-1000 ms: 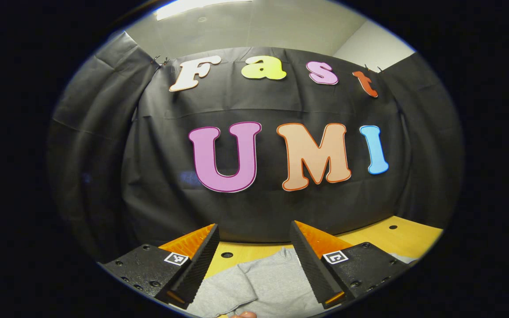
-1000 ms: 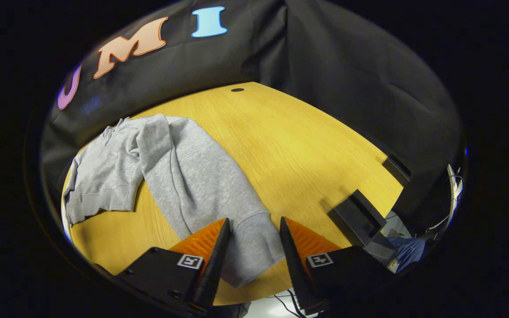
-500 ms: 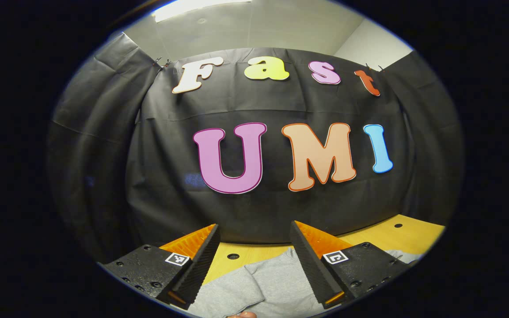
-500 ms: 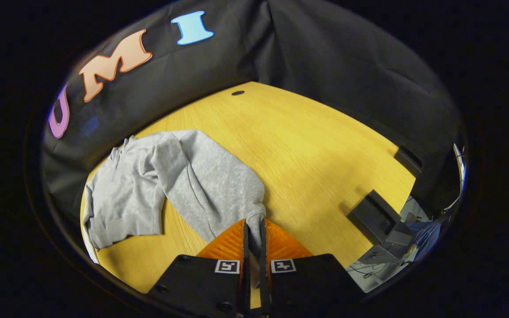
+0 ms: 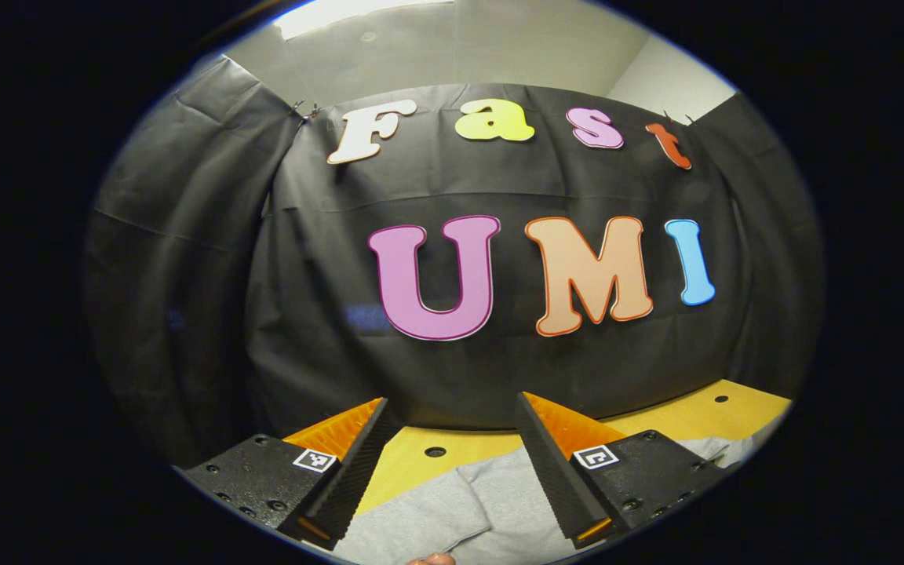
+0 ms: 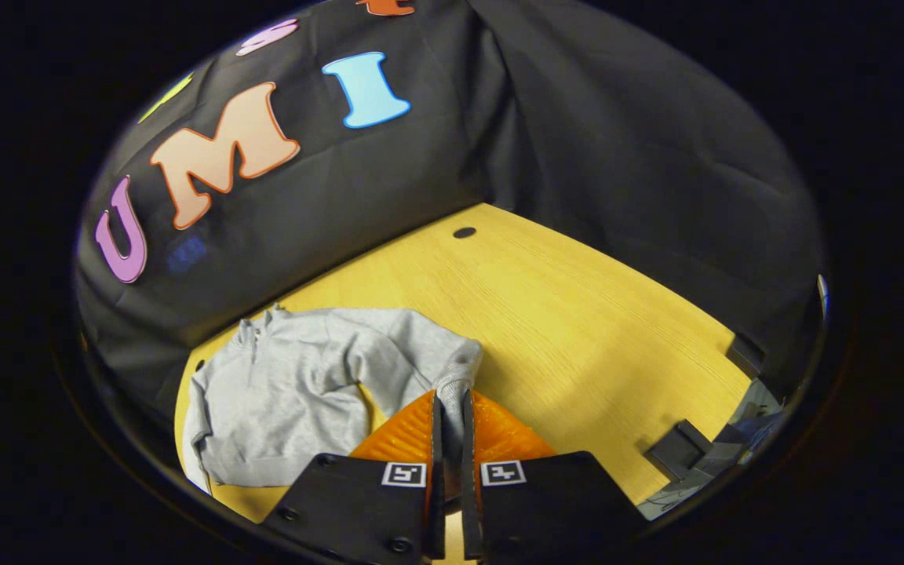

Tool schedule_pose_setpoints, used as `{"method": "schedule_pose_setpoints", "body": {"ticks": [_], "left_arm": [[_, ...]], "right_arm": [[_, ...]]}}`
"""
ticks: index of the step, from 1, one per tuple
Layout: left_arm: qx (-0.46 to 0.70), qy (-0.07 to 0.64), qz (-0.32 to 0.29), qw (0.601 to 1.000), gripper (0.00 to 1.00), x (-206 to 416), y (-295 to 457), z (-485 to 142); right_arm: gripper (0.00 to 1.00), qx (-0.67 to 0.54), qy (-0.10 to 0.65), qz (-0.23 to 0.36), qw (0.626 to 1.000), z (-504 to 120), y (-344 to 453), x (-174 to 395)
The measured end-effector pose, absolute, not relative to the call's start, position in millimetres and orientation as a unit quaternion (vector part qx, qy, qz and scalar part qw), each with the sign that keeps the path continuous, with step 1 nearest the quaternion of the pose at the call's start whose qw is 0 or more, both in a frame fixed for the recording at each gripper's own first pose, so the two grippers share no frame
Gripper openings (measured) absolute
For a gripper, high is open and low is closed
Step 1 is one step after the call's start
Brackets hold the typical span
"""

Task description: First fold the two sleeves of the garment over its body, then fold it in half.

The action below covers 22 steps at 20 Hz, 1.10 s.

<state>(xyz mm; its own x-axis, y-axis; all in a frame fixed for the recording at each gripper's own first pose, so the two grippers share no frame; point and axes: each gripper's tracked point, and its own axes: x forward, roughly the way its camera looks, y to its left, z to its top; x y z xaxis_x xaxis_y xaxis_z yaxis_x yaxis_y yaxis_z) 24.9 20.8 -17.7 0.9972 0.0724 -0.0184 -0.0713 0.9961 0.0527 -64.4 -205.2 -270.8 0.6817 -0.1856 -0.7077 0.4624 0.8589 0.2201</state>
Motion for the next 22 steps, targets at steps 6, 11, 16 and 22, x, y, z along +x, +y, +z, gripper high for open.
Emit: {"method": "schedule_pose_setpoints", "body": {"ticks": [6,11,16,22], "left_arm": [[0.031,0.009,0.088,0.996,0.93,8.3,64.6,-14.7],[0.031,0.012,0.129,0.991,0.93,-7.0,97.8,-14.7],[0.036,0.014,0.165,0.986,0.93,-23.6,127.4,-14.3],[0.040,0.022,0.205,0.978,0.96,-46.4,164.0,-15.5]], "right_arm": [[0.11,0.181,0.326,-0.117,0.920,-239.8,-160.1,1.1],[0.11,0.186,0.318,-0.069,0.927,-226.6,-114.8,46.4],[0.11,0.182,0.316,-0.016,0.931,-221.0,-60.4,79.1],[0.11,0.179,0.314,0.039,0.932,-216.4,3.9,113.1]]}}
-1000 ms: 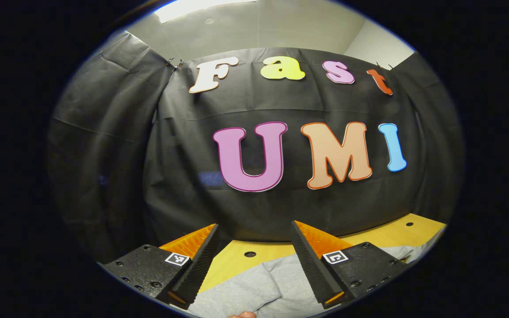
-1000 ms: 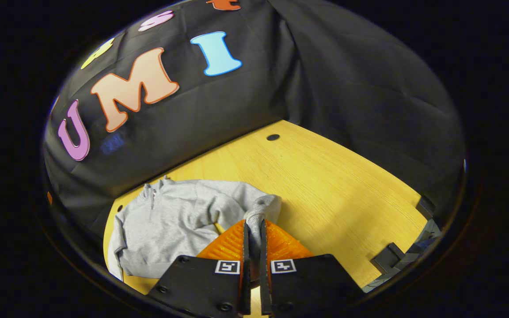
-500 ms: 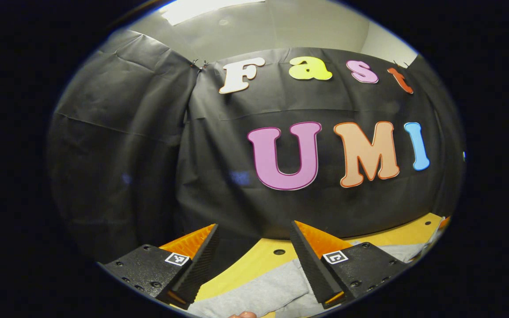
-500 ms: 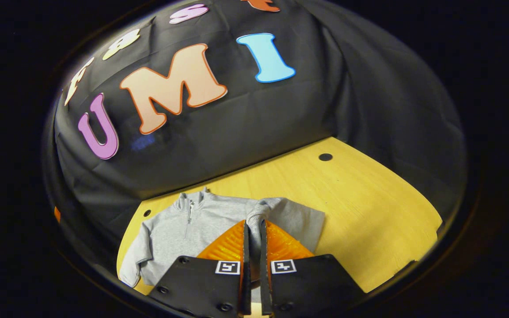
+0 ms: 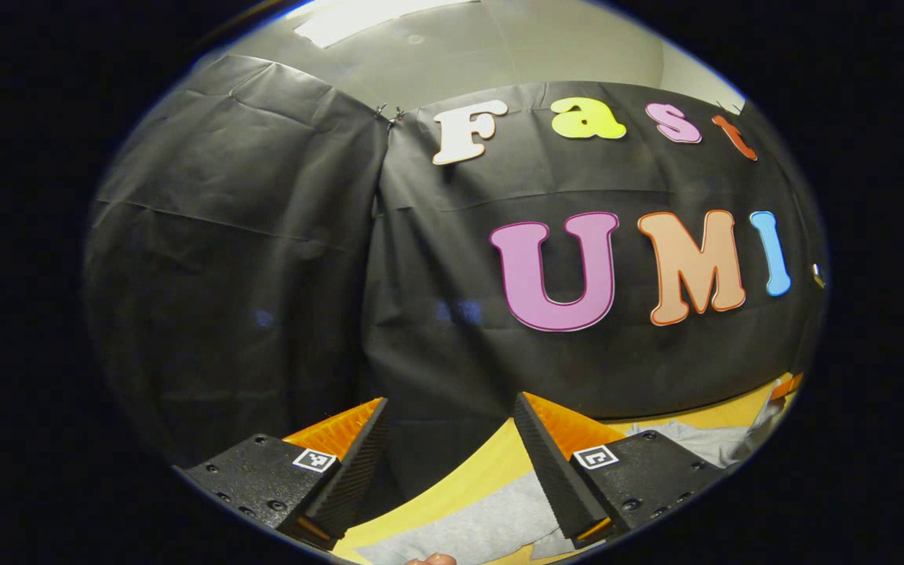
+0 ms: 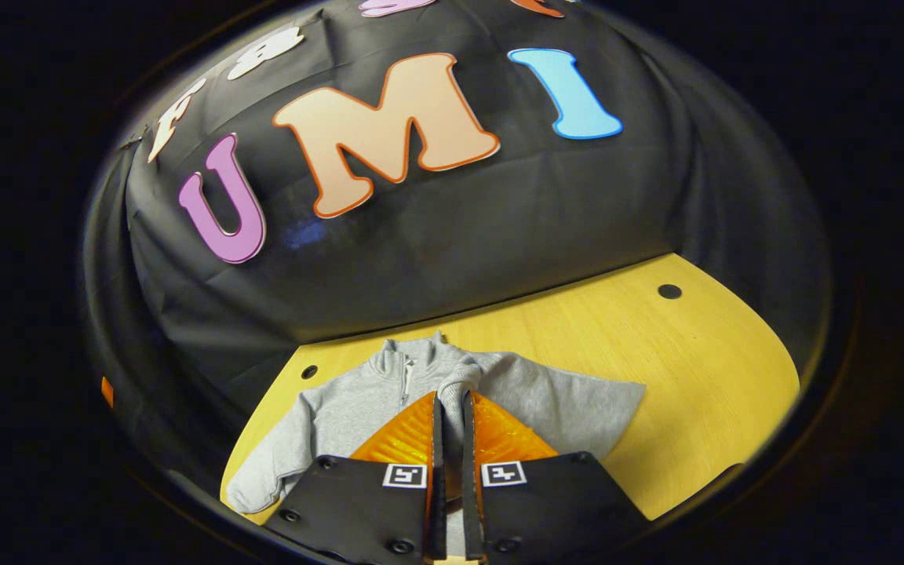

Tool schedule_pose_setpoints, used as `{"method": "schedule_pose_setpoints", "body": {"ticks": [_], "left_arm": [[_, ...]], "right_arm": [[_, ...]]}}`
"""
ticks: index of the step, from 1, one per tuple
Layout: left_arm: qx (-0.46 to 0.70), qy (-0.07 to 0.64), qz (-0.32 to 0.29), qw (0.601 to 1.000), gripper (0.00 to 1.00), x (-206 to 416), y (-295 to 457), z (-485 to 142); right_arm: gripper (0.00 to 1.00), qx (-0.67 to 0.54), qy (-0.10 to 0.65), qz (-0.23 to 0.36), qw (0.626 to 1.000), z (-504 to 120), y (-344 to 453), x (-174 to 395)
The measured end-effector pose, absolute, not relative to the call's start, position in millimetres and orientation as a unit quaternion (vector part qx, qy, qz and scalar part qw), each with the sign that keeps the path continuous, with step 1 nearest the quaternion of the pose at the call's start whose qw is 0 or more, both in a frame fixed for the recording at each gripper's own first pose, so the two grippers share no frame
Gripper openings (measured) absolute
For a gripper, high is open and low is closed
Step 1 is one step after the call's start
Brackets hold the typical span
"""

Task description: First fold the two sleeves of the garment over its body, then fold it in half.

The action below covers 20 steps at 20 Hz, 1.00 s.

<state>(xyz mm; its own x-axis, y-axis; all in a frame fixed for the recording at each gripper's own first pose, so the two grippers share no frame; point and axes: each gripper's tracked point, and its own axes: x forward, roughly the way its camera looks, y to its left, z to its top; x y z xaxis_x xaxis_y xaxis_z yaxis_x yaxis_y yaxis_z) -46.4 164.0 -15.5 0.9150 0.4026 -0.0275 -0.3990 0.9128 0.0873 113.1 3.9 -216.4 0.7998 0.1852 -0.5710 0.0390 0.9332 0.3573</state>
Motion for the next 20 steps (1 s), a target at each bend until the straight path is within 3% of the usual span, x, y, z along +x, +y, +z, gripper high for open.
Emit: {"method": "schedule_pose_setpoints", "body": {"ticks": [9,20], "left_arm": [[0.042,0.038,0.248,0.967,0.96,-76.7,213.3,-23.4],[0.068,0.069,0.283,0.954,0.96,-116.9,264.4,-38.1]], "right_arm": [[0.11,0.164,0.342,0.147,0.913,-231.1,138.0,139.7],[0.11,0.160,0.415,0.179,0.878,-308.3,258.9,142.7]]}}
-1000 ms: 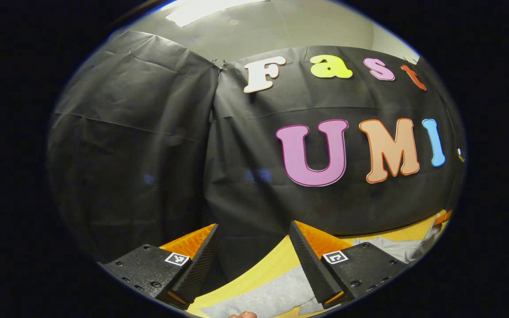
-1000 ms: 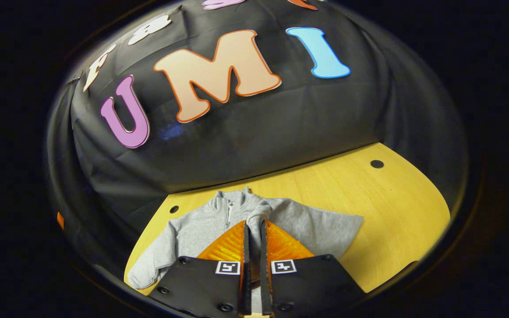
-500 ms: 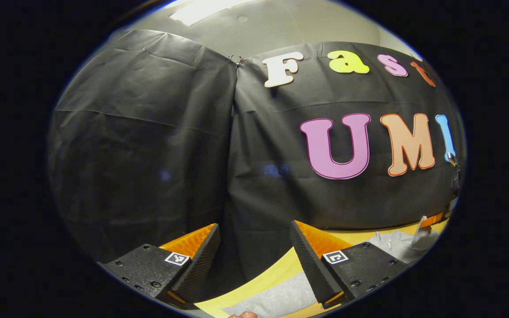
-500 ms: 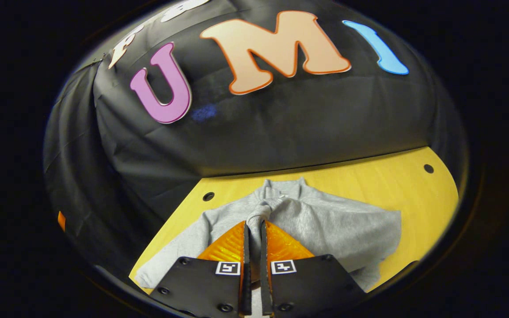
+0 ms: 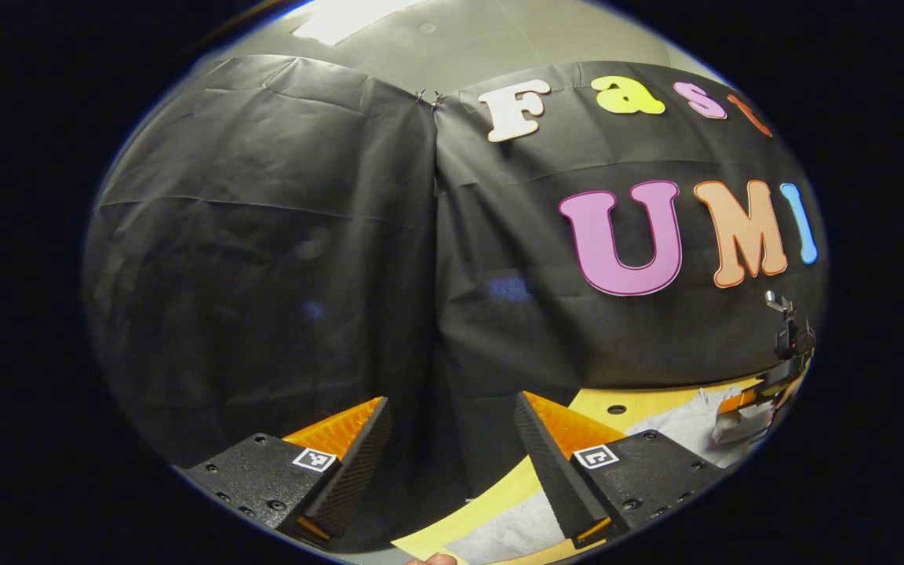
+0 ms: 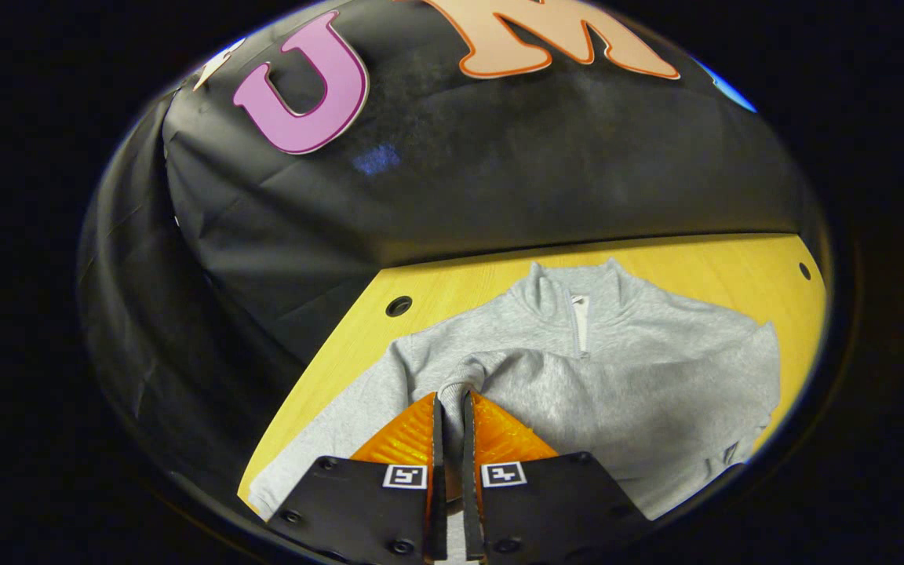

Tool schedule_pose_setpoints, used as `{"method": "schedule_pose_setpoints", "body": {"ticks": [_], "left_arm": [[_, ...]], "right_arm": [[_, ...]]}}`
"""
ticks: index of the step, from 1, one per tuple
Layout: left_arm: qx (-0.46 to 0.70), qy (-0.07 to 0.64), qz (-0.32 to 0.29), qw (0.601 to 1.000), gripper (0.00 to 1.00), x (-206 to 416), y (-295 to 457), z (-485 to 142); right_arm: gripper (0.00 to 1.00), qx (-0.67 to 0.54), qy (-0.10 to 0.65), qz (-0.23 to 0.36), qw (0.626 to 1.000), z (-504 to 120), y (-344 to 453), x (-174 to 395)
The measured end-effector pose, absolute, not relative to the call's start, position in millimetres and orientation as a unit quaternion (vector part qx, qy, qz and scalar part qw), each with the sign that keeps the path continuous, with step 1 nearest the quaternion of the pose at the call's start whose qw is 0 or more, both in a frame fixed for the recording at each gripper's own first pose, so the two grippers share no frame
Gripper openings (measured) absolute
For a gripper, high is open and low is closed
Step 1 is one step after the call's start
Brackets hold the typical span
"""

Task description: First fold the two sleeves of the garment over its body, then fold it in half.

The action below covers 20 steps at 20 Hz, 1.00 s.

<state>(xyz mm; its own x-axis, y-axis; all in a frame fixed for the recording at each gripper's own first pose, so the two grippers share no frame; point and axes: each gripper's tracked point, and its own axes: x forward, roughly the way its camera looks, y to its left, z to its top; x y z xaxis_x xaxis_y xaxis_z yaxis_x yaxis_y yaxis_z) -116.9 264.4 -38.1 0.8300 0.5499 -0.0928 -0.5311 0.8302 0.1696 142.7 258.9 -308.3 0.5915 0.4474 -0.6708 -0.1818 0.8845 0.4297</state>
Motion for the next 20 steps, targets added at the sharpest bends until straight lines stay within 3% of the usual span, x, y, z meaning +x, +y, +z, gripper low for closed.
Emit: {"method": "schedule_pose_setpoints", "body": {"ticks": [6,9,10,11,13,15,20], "left_arm": [[0.069,0.076,0.291,0.951,0.94,-133.2,285.2,-52.6],[0.063,0.090,0.287,0.951,0.96,-135.2,291.0,-70.2],[0.060,0.095,0.285,0.952,0.91,-135.6,291.5,-77.4],[0.056,0.101,0.280,0.953,0.96,-135.8,290.6,-85.0],[0.046,0.114,0.269,0.955,0.94,-133.8,288.1,-101.2],[0.029,0.134,0.255,0.957,0.97,-132.9,280.9,-125.3],[-0.037,0.206,0.212,0.955,0.94,-134.0,258.8,-196.6]], "right_arm": [[0.11,0.135,0.447,0.178,0.866,-344.3,305.3,141.6],[0.17,0.153,0.447,0.195,0.859,-337.7,314.0,137.9],[0.37,0.155,0.438,0.204,0.862,-330.3,320.5,136.2],[0.57,0.144,0.427,0.203,0.869,-324.0,318.6,137.9],[0.97,0.122,0.401,0.204,0.885,-313.6,306.3,143.2],[0.99,0.115,0.380,0.206,0.894,-294.2,297.3,140.1],[0.98,0.107,0.328,0.203,0.916,-250.5,261.8,133.7]]}}
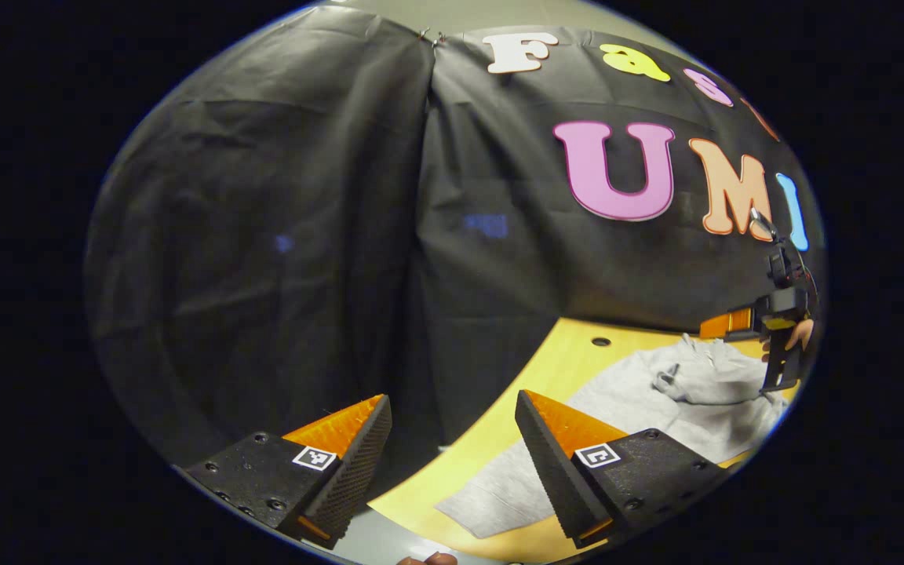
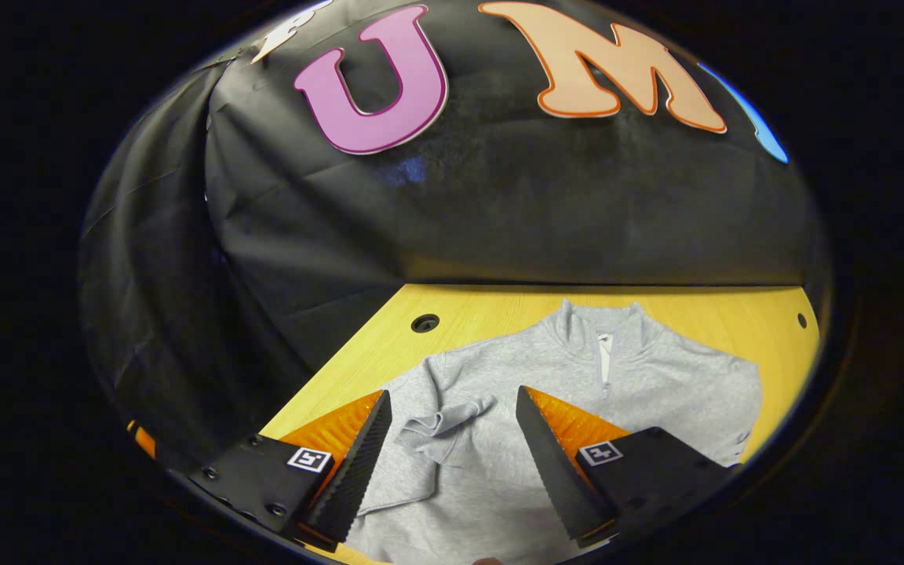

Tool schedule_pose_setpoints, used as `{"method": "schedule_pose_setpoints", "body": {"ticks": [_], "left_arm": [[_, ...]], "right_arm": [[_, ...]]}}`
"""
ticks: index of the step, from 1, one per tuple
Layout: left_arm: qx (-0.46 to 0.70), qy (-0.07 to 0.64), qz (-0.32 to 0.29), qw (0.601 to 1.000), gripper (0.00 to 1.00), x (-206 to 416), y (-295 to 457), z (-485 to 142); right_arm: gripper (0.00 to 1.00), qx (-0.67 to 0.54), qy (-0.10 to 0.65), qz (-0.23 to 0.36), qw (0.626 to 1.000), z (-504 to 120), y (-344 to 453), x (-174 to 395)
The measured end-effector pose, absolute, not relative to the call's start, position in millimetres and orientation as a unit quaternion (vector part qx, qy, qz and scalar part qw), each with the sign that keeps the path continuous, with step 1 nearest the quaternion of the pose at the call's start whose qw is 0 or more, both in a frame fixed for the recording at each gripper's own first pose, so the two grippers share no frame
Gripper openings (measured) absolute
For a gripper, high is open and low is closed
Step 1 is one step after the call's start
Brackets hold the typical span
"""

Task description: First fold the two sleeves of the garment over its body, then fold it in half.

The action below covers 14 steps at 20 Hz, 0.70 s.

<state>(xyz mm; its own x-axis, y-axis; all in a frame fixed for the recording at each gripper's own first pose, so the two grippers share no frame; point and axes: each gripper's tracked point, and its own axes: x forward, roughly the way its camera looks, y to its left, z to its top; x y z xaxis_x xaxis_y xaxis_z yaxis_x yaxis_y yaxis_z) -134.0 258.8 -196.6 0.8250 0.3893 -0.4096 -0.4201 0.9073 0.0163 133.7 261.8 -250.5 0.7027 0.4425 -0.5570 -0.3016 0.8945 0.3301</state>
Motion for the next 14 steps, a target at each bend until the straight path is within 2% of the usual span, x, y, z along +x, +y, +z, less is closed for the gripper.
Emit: {"method": "schedule_pose_setpoints", "body": {"ticks": [14], "left_arm": [[-0.092,0.395,0.181,0.896,0.96,-167.7,232.7,-353.5]], "right_arm": [[0.98,0.087,0.305,0.109,0.942,-237.2,106.0,127.9]]}}
